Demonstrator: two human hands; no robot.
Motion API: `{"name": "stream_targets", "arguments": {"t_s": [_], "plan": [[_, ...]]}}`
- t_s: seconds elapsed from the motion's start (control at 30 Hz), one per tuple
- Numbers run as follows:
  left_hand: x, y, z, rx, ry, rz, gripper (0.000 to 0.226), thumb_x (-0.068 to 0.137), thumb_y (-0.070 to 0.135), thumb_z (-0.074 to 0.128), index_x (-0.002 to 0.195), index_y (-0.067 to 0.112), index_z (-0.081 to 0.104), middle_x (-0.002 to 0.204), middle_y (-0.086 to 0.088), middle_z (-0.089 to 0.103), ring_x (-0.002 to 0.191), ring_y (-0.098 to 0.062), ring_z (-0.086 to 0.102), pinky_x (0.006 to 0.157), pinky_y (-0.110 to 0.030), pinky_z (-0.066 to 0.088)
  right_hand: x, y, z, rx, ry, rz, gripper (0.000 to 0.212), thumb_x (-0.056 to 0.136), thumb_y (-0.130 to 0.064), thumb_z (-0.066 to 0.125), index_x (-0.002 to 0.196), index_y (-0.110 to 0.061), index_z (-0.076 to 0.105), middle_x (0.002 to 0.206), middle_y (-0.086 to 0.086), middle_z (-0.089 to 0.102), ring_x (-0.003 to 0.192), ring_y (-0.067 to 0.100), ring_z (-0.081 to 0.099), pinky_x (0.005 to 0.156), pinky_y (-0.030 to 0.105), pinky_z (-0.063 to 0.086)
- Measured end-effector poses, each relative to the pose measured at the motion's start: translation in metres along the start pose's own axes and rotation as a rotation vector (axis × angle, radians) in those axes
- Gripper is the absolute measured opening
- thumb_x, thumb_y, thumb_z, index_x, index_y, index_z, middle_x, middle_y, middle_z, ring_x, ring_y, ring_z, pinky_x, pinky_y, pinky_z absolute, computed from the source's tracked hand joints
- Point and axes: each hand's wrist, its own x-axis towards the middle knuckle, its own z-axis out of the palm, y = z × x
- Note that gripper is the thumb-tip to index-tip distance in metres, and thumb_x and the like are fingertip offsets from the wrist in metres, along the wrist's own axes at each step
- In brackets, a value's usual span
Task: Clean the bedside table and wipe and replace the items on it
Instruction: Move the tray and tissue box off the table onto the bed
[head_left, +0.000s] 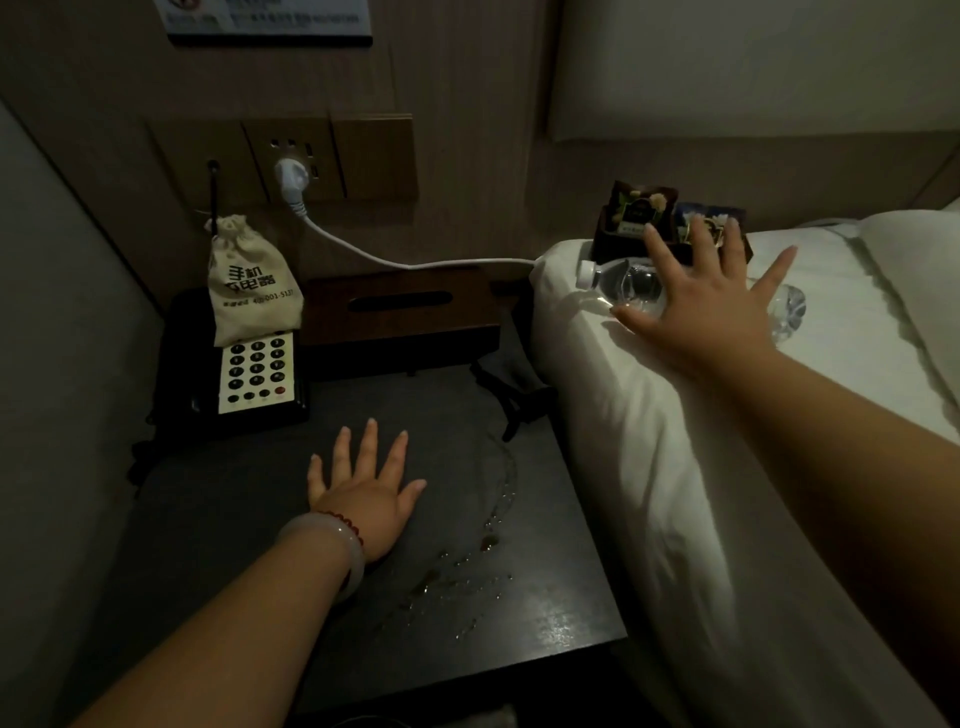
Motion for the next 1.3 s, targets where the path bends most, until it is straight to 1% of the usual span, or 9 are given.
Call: {"name": "stream_targets", "arguments": {"t_s": [0.23,0.37,0.5,0.63,0.73,0.8,0.9,1.13,1.3], "plan": [[0.002,0.001,0.001,0.013,0.013,0.0,0.061,0.098,0.056,0.012,0.147,0.036,-0.017,0.154,0.0,-0.03,0.142,-0.028,-0.026,0.113,-0.055,-0.008,-0.002,-0.006,0.0,0.019,-0.009,0.018,0.086,0.077,-0.081,0.031,0.147,-0.044,-0.002,0.16,0.006,-0.002,0.145,0.03,-0.012,0.104,0.068,-0.012],[0.002,0.0,0.001,0.005,0.009,0.006,0.061,0.098,0.056,0.013,0.147,0.036,-0.017,0.154,0.0,-0.03,0.141,-0.029,-0.026,0.113,-0.055,-0.009,-0.003,-0.015,-0.003,0.006,0.012,-0.012,0.084,0.079,-0.08,0.027,0.148,-0.043,-0.003,0.159,0.008,-0.001,0.145,0.032,-0.01,0.106,0.067,-0.01],[0.002,-0.001,0.001,0.001,0.015,0.008,0.061,0.098,0.056,0.013,0.147,0.035,-0.017,0.154,-0.001,-0.03,0.141,-0.029,-0.026,0.113,-0.055,-0.009,-0.01,-0.052,-0.01,0.06,0.191,-0.206,0.08,0.083,-0.069,0.042,0.149,-0.035,0.012,0.158,0.013,0.012,0.145,0.034,-0.002,0.107,0.063,-0.007],[0.002,-0.002,0.001,0.001,0.017,0.008,0.062,0.098,0.056,0.014,0.147,0.035,-0.016,0.154,0.0,-0.029,0.141,-0.029,-0.026,0.113,-0.055,-0.009,-0.025,-0.112,-0.009,0.191,0.225,-0.447,0.079,0.083,-0.053,0.057,0.149,-0.03,0.021,0.156,0.015,0.019,0.144,0.036,0.01,0.113,0.055,0.01],[0.004,-0.004,0.003,0.002,0.026,0.005,0.062,0.097,0.056,0.014,0.147,0.036,-0.017,0.155,0.0,-0.029,0.141,-0.029,-0.027,0.112,-0.055,-0.01,-0.032,-0.154,0.002,0.269,0.037,-0.465,0.08,0.086,-0.053,0.055,0.15,-0.036,0.009,0.158,0.011,0.01,0.145,0.032,0.005,0.114,0.05,0.014],[0.006,-0.005,0.006,0.003,0.04,0.007,0.062,0.097,0.057,0.014,0.147,0.036,-0.017,0.155,0.0,-0.029,0.141,-0.029,-0.027,0.111,-0.055,-0.011,-0.029,-0.175,0.013,0.269,-0.107,-0.434,0.082,0.087,-0.054,0.053,0.148,-0.041,0.0,0.159,0.007,0.002,0.145,0.032,-0.001,0.115,0.053,0.011],[0.007,-0.006,0.008,0.003,0.058,0.013,0.062,0.097,0.057,0.014,0.147,0.035,-0.017,0.154,0.0,-0.03,0.141,-0.029,-0.028,0.111,-0.055,-0.012,-0.016,-0.201,0.026,0.295,-0.271,-0.357,0.084,0.086,-0.055,0.055,0.147,-0.043,-0.003,0.159,0.004,-0.003,0.144,0.034,-0.007,0.113,0.06,0.009],[0.009,-0.007,0.009,-0.009,0.064,0.044,0.061,0.098,0.056,0.014,0.147,0.036,-0.018,0.153,-0.001,-0.032,0.139,-0.029,-0.03,0.109,-0.056,-0.015,0.029,-0.214,0.036,0.316,-0.474,-0.18,0.085,0.079,-0.052,0.067,0.147,-0.036,0.019,0.159,0.007,-0.009,0.143,0.039,-0.009,0.112,0.063,0.009],[0.011,-0.007,0.01,-0.007,0.042,0.048,0.062,0.097,0.057,0.013,0.146,0.036,-0.019,0.153,-0.001,-0.033,0.139,-0.03,-0.031,0.109,-0.056,-0.015,0.035,-0.215,0.032,0.374,-0.519,-0.133,0.086,0.071,-0.047,0.078,0.141,-0.032,0.031,0.158,0.006,-0.009,0.142,0.042,-0.007,0.106,0.064,0.021]]}}
